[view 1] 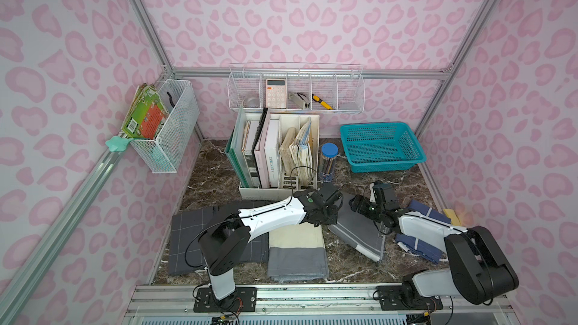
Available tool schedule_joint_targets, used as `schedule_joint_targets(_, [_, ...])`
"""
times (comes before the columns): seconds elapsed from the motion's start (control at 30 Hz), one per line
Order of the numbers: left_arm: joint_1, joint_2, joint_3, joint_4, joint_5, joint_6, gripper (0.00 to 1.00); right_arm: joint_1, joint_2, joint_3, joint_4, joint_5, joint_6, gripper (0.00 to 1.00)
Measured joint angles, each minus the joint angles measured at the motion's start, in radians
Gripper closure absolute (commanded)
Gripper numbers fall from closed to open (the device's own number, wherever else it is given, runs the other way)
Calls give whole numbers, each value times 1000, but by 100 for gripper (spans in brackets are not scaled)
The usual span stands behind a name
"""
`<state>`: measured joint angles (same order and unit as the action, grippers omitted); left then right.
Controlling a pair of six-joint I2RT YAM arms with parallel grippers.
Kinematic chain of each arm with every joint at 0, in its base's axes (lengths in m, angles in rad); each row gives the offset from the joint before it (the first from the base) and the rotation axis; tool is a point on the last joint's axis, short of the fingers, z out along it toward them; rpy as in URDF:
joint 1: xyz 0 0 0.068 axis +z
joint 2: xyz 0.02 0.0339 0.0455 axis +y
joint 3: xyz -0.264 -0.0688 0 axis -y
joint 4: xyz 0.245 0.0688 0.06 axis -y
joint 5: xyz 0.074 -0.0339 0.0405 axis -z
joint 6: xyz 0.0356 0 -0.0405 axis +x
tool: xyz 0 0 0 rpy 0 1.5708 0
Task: Put the folded pillowcase in the basket
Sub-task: Adjust the pillowcase at the center of the board.
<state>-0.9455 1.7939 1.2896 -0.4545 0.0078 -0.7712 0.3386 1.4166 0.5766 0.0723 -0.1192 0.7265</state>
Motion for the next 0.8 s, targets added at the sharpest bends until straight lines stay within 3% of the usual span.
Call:
schedule_joint_targets(0.03, [0,0,-3,-1,0,-9,98,2,2,15,-6,-2,-11,10])
schedule_joint_targets(0.27, [-3,8,-39,15,51,-7,58,8,-153,20,-115,52,-60,7])
schedule_joint_targets(0.43, [-5,-86,-92,3,63,11,33,8,-305,4,-250,125,-84,7])
schedule_joint_targets(0.57, [8,-98,-13,-87,2,24,28,8,-379,-20,-360,164,-79,7])
schedule_joint_targets(0.8, [89,29,75,-196,-25,64,27,10,-439,-116,-463,170,0,11])
